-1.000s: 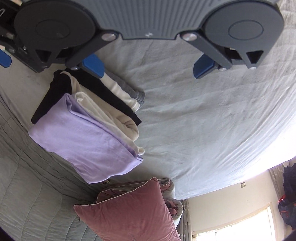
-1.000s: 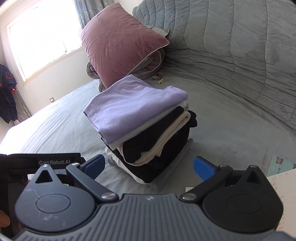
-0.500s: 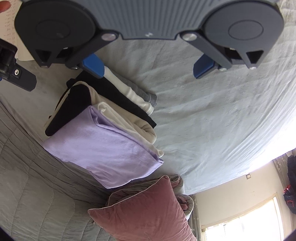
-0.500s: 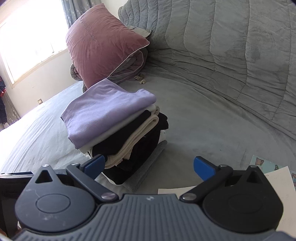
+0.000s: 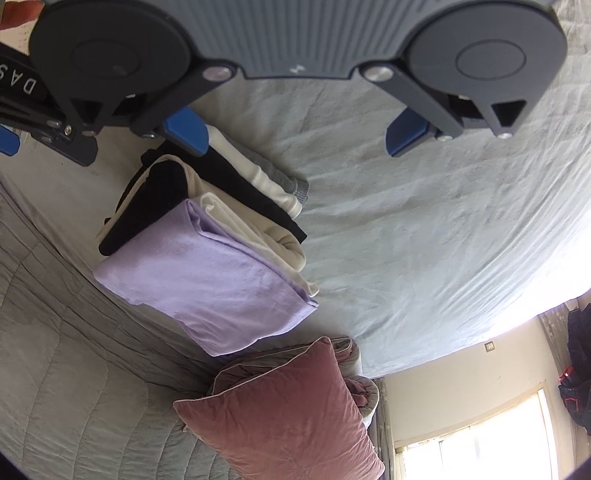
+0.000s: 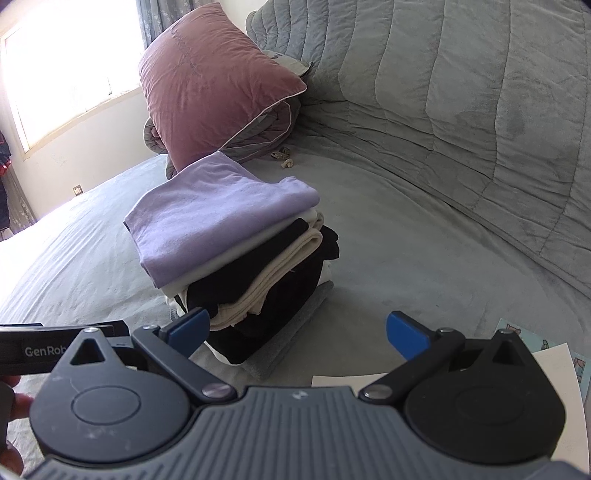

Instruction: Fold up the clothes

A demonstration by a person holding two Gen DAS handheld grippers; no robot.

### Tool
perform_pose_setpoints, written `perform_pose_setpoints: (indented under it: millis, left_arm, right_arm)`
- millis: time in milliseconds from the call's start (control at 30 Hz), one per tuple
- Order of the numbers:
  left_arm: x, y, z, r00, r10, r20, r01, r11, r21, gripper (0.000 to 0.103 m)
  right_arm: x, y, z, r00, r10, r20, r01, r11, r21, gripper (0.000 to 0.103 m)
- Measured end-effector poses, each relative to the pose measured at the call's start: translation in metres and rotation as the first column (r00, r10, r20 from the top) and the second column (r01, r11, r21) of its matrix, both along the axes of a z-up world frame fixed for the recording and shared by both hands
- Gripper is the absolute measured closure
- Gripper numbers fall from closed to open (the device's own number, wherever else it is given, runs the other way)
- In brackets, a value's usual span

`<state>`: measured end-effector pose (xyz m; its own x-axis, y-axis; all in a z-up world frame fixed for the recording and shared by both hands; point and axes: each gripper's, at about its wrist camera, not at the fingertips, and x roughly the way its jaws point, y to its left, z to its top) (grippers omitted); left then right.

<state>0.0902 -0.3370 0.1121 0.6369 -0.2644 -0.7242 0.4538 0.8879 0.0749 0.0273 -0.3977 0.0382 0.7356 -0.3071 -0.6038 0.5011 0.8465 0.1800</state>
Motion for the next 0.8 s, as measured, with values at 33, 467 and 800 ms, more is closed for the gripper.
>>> perform_pose_setpoints:
  millis: [33,467,800]
  left_arm:
    - [-0.001,0.000,0.001,1.000,-0.001,0.002,0.001,1.000,0.001,0.001]
    - [-0.007,0.008,-0.002,1.000,0.004,0.013,-0.004,1.000,0.021,0.001]
    - [-0.005,0.015,-0.009,1.000,0.023,0.008,-0.023,0.999,0.042,0.001]
  right_arm:
    - [0.000,0.000,0.000,1.000,-0.002,0.001,0.002,1.000,-0.001,0.000]
    - [0.004,0.000,-0.004,1.000,-0.007,-0.025,0.006,1.000,-0.025,0.000]
    - [0.006,0.003,-0.005,0.999,0.005,-0.039,-0.007,0.999,-0.047,0.000]
